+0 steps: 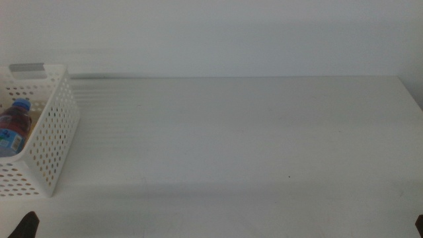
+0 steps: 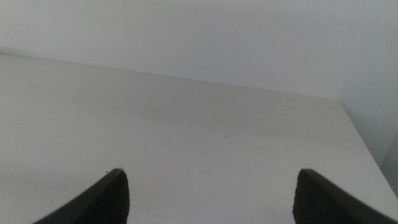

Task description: Use arms to grab the bottles and put them into the dustbin to the left of the table.

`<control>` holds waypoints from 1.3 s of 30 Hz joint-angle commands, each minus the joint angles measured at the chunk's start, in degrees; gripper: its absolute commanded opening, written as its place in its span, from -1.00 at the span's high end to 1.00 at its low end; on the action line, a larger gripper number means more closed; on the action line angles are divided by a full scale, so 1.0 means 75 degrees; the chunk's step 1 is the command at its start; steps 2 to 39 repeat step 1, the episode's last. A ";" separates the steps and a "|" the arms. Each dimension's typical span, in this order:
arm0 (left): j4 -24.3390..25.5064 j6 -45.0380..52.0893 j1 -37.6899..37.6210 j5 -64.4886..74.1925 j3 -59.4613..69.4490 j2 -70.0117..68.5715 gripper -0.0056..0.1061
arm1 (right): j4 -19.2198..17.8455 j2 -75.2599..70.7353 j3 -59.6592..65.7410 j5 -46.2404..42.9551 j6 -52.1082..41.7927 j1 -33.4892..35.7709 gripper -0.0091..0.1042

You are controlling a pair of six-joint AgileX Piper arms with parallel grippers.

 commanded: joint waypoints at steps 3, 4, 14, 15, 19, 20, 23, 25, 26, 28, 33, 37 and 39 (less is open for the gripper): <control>-0.0053 -0.0103 -0.0016 -0.0566 0.0032 -0.0131 -0.71 | 0.0000 -0.0203 -0.0049 -0.0557 -0.0120 -0.0035 -0.51; -0.0053 -0.0103 -0.0016 -0.0566 0.0032 -0.0131 -0.71 | 0.0000 -0.0203 -0.0049 -0.0557 -0.0120 -0.0035 -0.51; -0.0053 -0.0103 -0.0016 -0.0566 0.0032 -0.0131 -0.71 | 0.0000 -0.0203 -0.0049 -0.0557 -0.0120 -0.0035 -0.51; -0.0053 -0.0103 -0.0016 -0.0566 0.0032 -0.0131 -0.71 | 0.0000 -0.0203 -0.0049 -0.0557 -0.0120 -0.0035 -0.51; -0.0053 -0.0103 -0.0016 -0.0566 0.0032 -0.0131 -0.71 | 0.0000 -0.0203 -0.0049 -0.0557 -0.0120 -0.0035 -0.51; -0.0053 -0.0103 -0.0016 -0.0566 0.0032 -0.0131 -0.71 | 0.0000 -0.0203 -0.0049 -0.0557 -0.0120 -0.0035 -0.51; -0.0053 -0.0103 -0.0016 -0.0566 0.0032 -0.0131 -0.71 | 0.0000 -0.0203 -0.0049 -0.0557 -0.0120 -0.0035 -0.51; -0.0053 -0.0103 -0.0016 -0.0566 0.0032 -0.0131 -0.71 | 0.0000 -0.0203 -0.0049 -0.0557 -0.0120 -0.0035 -0.51; -0.0053 -0.0103 -0.0016 -0.0566 0.0032 -0.0131 -0.71 | 0.0000 -0.0203 -0.0049 -0.0557 -0.0120 -0.0035 -0.51; -0.0053 -0.0103 -0.0016 -0.0566 0.0032 -0.0131 -0.71 | 0.0000 -0.0203 -0.0049 -0.0557 -0.0120 -0.0035 -0.51; -0.0053 -0.0103 -0.0016 -0.0566 0.0032 -0.0131 -0.71 | 0.0000 -0.0203 -0.0049 -0.0557 -0.0120 -0.0035 -0.51; -0.0053 -0.0103 -0.0016 -0.0566 0.0032 -0.0131 -0.71 | 0.0000 -0.0203 -0.0049 -0.0557 -0.0120 -0.0035 -0.51; -0.0053 -0.0103 -0.0016 -0.0566 0.0032 -0.0131 -0.71 | 0.0000 -0.0203 -0.0049 -0.0557 -0.0120 -0.0035 -0.51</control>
